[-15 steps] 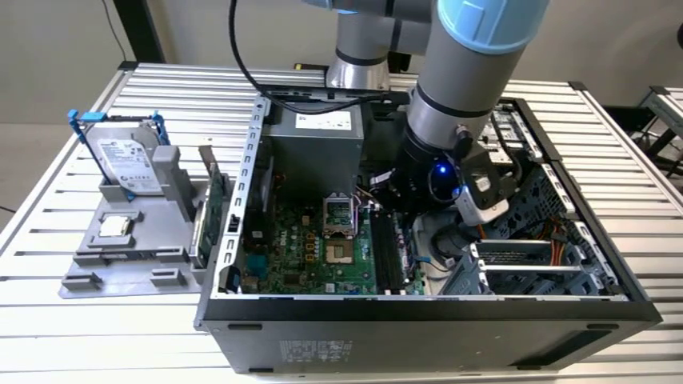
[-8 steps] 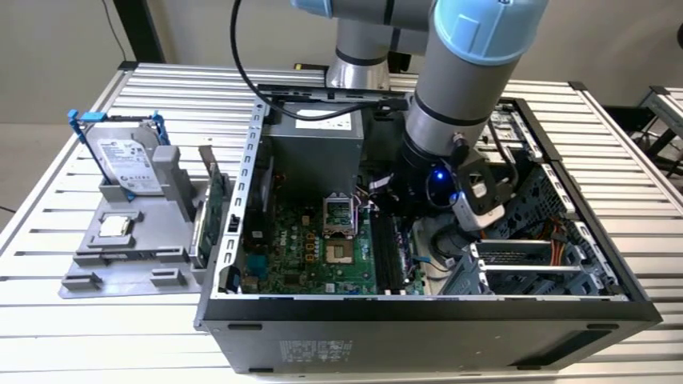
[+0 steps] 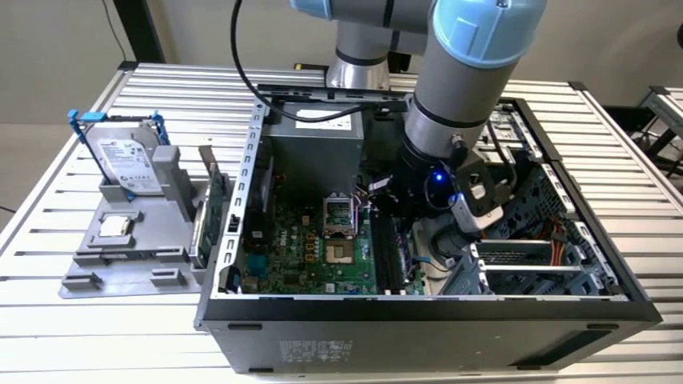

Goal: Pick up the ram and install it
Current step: 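Insert the ram into the slot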

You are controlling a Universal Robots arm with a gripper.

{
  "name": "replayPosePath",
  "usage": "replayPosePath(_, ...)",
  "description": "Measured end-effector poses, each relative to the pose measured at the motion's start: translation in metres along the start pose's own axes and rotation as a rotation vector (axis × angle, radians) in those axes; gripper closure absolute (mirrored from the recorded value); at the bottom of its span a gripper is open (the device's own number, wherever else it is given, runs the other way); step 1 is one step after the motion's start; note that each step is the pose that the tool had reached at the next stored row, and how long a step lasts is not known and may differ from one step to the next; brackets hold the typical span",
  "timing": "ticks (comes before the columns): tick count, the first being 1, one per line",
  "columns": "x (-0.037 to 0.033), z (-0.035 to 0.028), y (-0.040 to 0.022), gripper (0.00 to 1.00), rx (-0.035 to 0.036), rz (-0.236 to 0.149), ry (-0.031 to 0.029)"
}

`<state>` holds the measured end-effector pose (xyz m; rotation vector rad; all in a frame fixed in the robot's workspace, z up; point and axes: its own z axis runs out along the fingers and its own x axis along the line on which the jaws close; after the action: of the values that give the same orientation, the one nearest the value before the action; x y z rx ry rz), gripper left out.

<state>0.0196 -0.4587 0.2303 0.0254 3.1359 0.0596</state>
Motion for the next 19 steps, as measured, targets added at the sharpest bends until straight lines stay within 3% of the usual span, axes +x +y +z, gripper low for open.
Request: replayPosePath(19, 0.003, 0.0068, -0.0054, 1.0, 0.0001, 0.024, -0.0008)
